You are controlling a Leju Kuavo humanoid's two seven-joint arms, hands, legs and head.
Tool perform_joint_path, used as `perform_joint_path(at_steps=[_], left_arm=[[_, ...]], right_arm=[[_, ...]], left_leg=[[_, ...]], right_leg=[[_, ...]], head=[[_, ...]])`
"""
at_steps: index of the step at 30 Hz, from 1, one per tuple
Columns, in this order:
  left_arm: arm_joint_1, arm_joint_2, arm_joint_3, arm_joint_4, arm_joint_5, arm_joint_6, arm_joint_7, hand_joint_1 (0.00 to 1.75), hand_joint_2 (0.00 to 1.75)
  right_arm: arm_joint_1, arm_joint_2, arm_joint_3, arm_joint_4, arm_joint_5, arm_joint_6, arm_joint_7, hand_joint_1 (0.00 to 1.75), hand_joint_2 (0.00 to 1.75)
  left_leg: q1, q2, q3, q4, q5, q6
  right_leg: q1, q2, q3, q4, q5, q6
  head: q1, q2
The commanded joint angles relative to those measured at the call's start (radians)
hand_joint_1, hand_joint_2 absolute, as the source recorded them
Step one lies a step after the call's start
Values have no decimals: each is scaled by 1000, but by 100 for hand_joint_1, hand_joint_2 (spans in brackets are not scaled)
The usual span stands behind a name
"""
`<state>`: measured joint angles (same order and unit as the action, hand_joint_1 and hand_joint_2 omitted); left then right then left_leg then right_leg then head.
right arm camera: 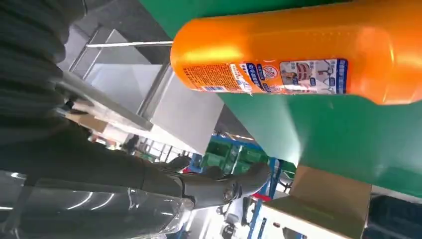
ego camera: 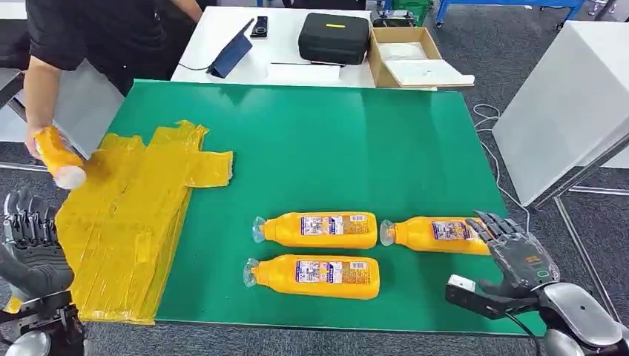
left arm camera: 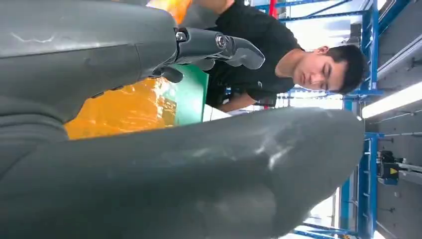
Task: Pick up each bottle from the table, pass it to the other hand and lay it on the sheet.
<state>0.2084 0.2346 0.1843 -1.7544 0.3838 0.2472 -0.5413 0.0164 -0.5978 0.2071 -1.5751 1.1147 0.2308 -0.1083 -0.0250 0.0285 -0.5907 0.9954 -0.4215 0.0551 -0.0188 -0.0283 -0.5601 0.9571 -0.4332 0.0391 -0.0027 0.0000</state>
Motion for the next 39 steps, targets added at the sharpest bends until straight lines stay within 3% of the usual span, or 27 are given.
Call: perform_joint_path(at_steps=[1,12,20,29,38,39], left_arm=[[60,-57,59,-46,-5,-12,4,0,0],[54,-60,61,-44,-6,-11,6,0,0],[62,-84,58,-71,-23,-12,17,0,0],[9,-86,42,-28,-28,-33,27,0,0],[-4,-63,25,-4,-23,-38,26,0,0],[-4,-59,24,-1,-15,-38,24,0,0]], right_arm=[[-53,88,14,102,43,3,-3,0,175],[-53,91,12,103,48,4,-2,0,175],[-211,201,26,339,130,5,46,0,175],[-288,225,6,495,161,-42,80,0,175],[-280,238,-24,497,146,-58,79,0,175],[-276,240,-27,492,143,-57,77,0,175]], left_leg=[[2,2,3,-1,-1,-4],[1,-2,4,-1,-1,-5],[2,1,4,-2,0,-5],[1,-2,3,-1,0,-3],[1,-1,3,-1,0,-4],[2,-2,6,-1,-1,-8]], right_leg=[[1,5,3,-2,1,-2],[1,3,3,-2,0,-2],[1,6,4,-3,2,-3],[1,2,3,-2,1,-2],[1,2,3,-2,1,-2],[1,4,5,-2,0,-4]], head=[[0,0],[0,0],[0,0],[0,0],[0,0],[0,0]])
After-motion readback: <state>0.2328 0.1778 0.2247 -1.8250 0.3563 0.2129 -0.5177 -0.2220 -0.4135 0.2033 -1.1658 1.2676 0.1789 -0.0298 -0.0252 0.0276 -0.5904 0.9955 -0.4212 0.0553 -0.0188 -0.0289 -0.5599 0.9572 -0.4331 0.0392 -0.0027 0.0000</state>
